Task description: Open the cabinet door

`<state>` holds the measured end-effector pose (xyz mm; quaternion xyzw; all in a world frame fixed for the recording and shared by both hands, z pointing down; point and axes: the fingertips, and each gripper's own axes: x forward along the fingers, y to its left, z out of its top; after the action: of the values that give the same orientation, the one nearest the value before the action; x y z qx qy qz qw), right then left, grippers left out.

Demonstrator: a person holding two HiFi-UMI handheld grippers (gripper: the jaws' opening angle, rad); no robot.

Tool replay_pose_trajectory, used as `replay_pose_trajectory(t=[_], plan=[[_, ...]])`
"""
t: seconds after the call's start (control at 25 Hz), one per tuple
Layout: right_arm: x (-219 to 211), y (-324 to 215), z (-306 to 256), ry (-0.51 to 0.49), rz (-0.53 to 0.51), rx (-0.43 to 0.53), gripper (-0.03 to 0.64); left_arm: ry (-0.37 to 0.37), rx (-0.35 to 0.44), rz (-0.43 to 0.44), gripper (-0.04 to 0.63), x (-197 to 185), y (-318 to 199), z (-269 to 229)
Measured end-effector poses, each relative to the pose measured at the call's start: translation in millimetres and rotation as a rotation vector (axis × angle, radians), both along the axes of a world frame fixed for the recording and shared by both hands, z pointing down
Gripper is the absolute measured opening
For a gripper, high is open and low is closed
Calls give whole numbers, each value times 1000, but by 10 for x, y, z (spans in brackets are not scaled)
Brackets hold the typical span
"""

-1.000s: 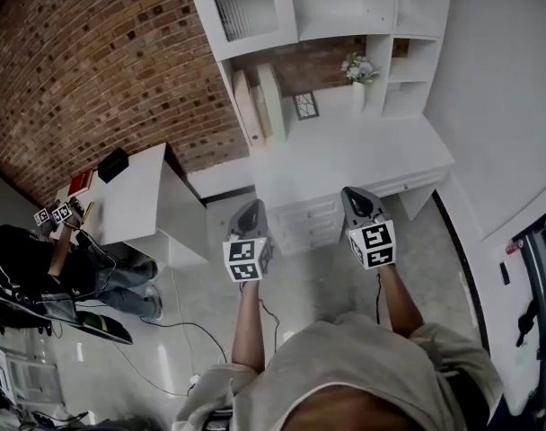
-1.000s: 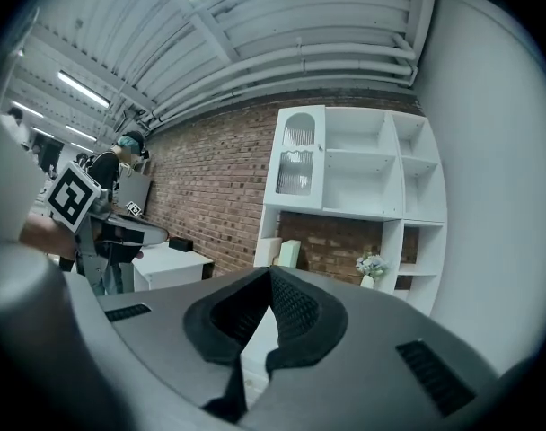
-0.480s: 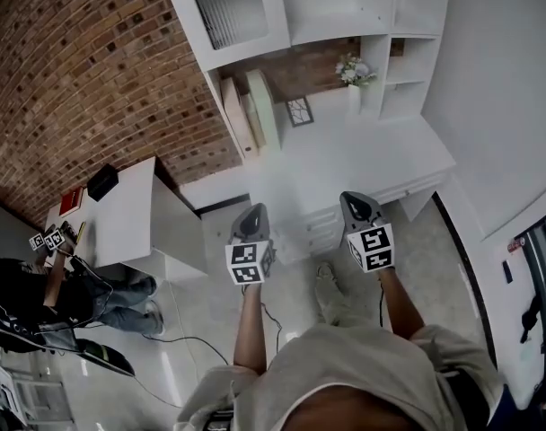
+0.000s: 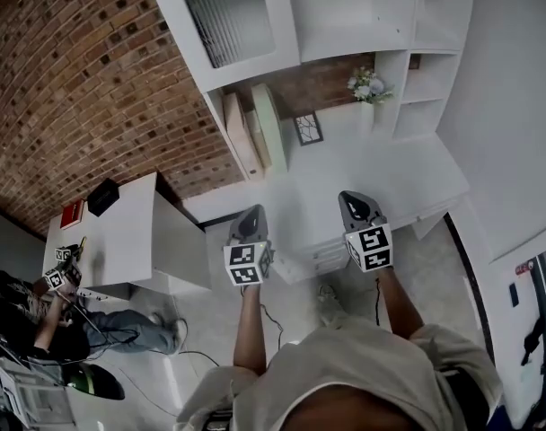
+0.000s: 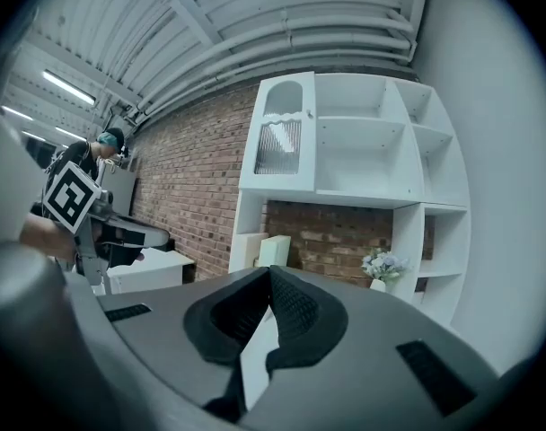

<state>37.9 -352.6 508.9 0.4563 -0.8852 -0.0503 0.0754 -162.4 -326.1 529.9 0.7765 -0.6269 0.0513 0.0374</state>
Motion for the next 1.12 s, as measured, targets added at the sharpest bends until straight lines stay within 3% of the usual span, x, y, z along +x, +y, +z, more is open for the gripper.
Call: replay_pose_trajectory(t=[0.6,1.12], plan=[[-312,-1813,-233,-61,-72,11,14,-33,10,-52,26,-284,-1685,-271],[-388,-2386,-149,-71,-115,14,14,-44,-8,-107,26,-390,-2159,-149]])
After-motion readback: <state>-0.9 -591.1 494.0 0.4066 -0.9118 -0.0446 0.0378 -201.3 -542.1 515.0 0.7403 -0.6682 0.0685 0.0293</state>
